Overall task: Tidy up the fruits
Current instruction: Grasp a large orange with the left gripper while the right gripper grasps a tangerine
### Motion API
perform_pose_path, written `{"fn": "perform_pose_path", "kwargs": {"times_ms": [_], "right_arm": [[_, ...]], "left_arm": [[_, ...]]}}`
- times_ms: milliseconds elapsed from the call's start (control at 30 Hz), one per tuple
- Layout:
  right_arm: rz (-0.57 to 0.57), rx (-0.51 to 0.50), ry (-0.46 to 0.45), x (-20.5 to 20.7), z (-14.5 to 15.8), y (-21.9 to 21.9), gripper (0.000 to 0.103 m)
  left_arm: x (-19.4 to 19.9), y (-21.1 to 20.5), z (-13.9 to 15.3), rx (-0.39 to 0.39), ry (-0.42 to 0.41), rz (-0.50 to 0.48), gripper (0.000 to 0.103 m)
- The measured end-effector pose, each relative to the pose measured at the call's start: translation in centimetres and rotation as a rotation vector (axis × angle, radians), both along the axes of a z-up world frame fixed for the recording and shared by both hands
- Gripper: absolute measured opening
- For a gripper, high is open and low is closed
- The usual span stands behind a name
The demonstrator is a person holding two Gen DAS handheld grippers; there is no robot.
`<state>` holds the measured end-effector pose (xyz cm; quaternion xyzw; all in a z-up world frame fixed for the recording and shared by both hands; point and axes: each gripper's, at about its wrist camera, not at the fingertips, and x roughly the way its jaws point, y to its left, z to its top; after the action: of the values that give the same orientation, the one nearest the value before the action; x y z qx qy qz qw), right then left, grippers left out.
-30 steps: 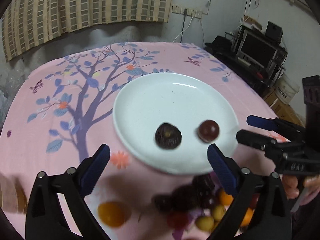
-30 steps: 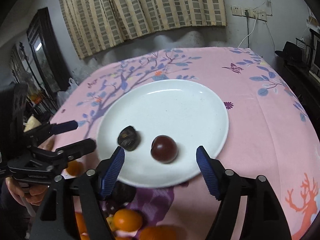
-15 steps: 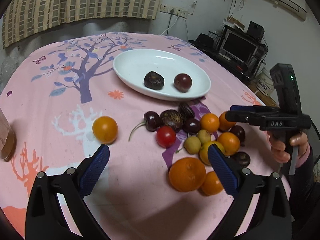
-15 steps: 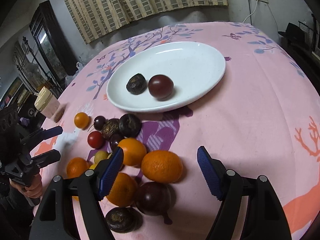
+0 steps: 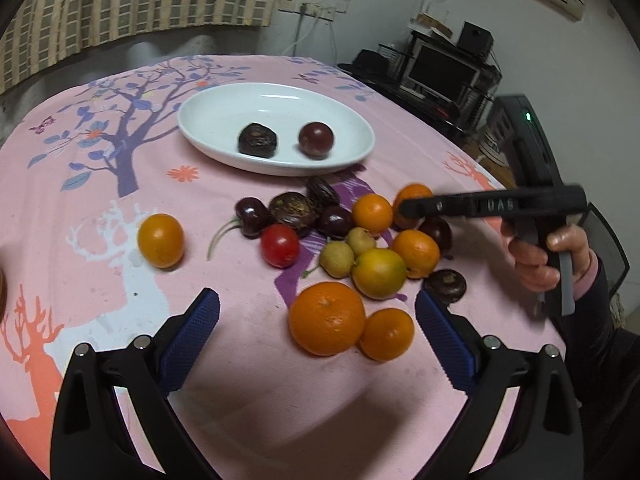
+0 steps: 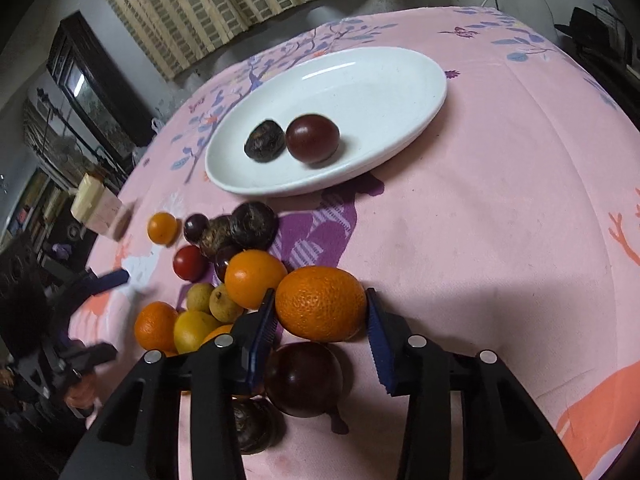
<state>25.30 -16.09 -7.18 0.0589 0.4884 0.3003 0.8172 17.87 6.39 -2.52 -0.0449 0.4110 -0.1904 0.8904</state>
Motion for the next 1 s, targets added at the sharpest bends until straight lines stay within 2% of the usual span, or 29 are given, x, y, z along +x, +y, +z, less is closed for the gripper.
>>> {"fn": "perform_pose_path", "kwargs": {"times_ms": [33, 133, 333, 500, 633, 733, 833, 900, 1000], "right_arm": [[-0.006, 0.01, -0.003, 0.0, 0.2, -0.2, 0.044], [-0.02, -0.002, -0.021, 0.0, 0.5, -0.3, 0.044], [-0.019, -0.015, -0.036, 0.0, 0.7, -0.1, 0.044], [-0.025, -0.016, -0.036, 0.0, 0.7, -0.3, 0.044], [-0.026, -0.022, -0.035, 0.0, 0.6, -0.3, 0.044], [-0.027, -0.022, -0.035, 0.0, 0.6, -0.3, 0.044], [-0.026, -0.022, -0.037, 0.0, 0.6, -0.3, 0.044], [-0.021, -0.023, -0.038, 0.0, 0.6, -0.2, 0.044], [-0.016, -0.027, -0.04, 0.0, 0.6, -0.1, 0.044]], "left_arm": [[0.0, -0.3, -0.2, 0.007, 0.007, -0.021, 0.083], [0.2, -0.9, -0.9, 0.019, 0.034, -0.048, 0.07], [0.8, -0.7, -1.4, -0.017, 0.073, -0.024, 0.063], [1.3, -0.2, -1.8, -0.056, 0.107, -0.024, 0.063], [2.0, 0.8, -2.5, -0.149, 0.182, -0.015, 0.062], [2.6, 1.6, -3.0, -0.22, 0.236, -0.013, 0.051], [2.9, 2.1, -3.4, -0.259, 0.271, 0.002, 0.048], [2.8, 1.9, -3.3, -0.245, 0.266, 0.002, 0.048], [2.2, 0.8, -2.6, -0.168, 0.228, 0.006, 0.048]]}}
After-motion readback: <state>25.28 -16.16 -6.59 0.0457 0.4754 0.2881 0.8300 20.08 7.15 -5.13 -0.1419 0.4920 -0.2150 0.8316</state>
